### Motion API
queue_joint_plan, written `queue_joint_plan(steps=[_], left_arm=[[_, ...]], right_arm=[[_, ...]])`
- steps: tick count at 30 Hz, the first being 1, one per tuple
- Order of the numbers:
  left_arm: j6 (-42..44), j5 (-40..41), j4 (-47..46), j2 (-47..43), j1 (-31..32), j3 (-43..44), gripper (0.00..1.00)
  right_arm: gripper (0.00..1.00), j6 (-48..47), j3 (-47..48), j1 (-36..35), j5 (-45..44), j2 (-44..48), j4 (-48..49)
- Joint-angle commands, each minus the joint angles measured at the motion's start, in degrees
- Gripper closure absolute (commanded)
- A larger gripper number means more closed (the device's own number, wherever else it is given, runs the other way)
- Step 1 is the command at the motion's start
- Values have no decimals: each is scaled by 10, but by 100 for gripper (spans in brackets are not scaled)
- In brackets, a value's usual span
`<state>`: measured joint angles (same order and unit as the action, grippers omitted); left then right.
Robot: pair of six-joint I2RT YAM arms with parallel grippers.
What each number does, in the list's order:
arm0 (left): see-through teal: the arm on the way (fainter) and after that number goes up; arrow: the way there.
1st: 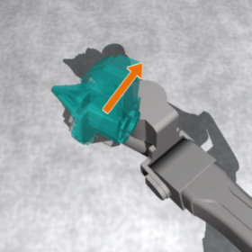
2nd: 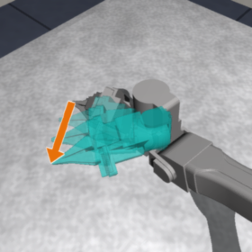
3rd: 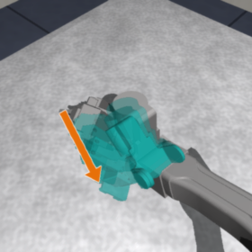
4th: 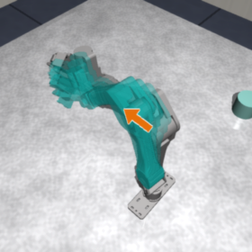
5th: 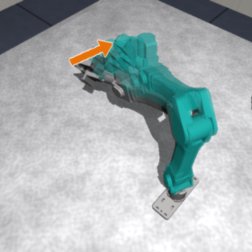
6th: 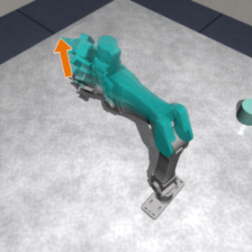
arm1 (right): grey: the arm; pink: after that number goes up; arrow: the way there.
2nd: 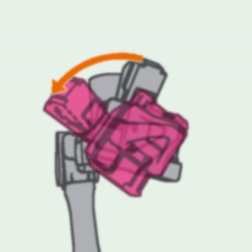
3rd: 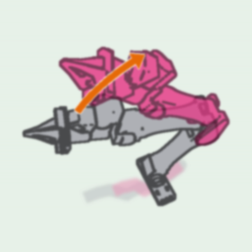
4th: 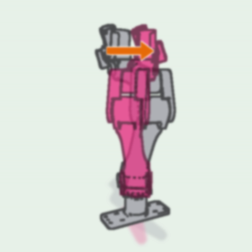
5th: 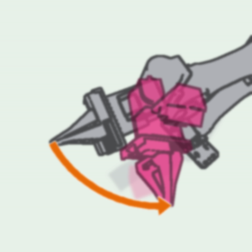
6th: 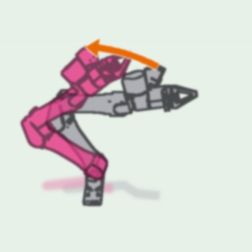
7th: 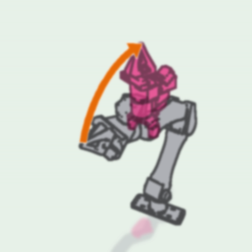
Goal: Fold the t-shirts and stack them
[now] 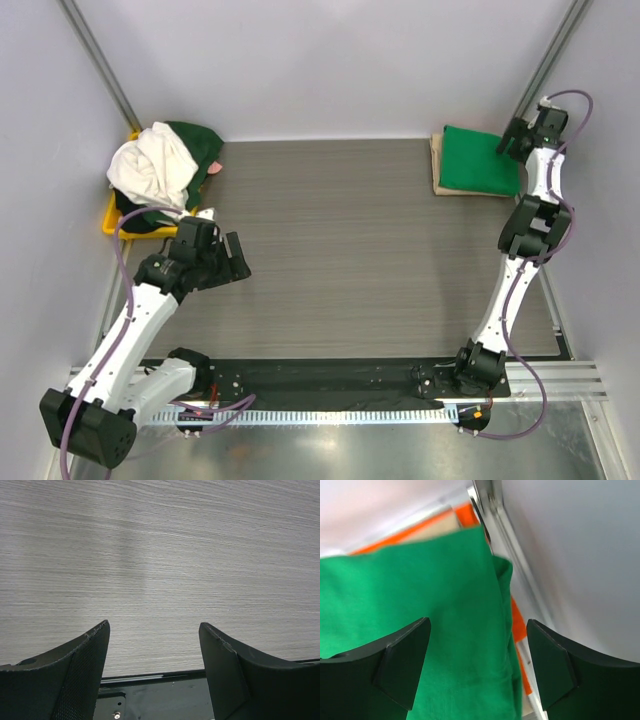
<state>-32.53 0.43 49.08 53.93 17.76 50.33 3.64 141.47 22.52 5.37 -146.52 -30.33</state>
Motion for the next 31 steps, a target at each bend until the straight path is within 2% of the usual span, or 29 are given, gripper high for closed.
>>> queue_joint_plan(steps=[1, 7, 8, 10, 11, 12, 13, 15, 16, 17, 18, 19, 20, 22, 24, 28, 31], left_arm=[[4, 2, -19, -17, 0, -1, 27], [4, 2, -21, -32, 0, -1, 27], [4, 2, -22, -37, 1, -1, 27], [4, 1, -22, -41, 0, -1, 26], [4, -1, -23, -48, 1, 0, 26], [4, -1, -24, -51, 1, 0, 25], [5, -20, -28, -56, 1, -1, 24], [6, -23, -31, -65, 1, -2, 23], [6, -20, -30, -66, 0, -1, 22], [6, -15, -30, -67, 1, 0, 21], [6, -13, -28, -70, 1, 1, 21], [6, -9, -27, -70, 1, -1, 20], [5, -8, -27, -71, 1, -1, 20], [6, -8, -28, -72, 0, -1, 20], [6, -8, -28, -73, 0, -1, 20], [9, -8, -29, -81, 0, -1, 20], [9, 33, -21, -93, 0, 7, 16]], right_arm=[[16, 60, -72, -17, -46, 104, 67], [13, 79, -192, -51, -74, 259, 71], [13, 97, -210, -56, -76, 311, 69], [13, 120, -274, -74, -61, 360, 64], [13, 132, -302, -85, -62, 415, 64], [13, 149, -330, -94, -24, 440, 64], [13, 155, -393, -124, -17, 471, 64], [12, 161, -458, -162, -9, 551, 71], [12, 167, -526, -210, -11, 577, 72], [11, 174, -565, -225, -9, 603, 80], [11, 182, -606, -261, 4, 660, 92], [9, 208, -690, -280, 24, 685, 122], [7, 220, -731, -321, 34, 715, 137], [2, 252, -846, -355, 58, 791, 180], [1, 265, -903, -408, 49, 830, 185], [0, 305, -1022, -462, 69, 946, 169], [0, 343, -1081, -503, 63, 1012, 157]])
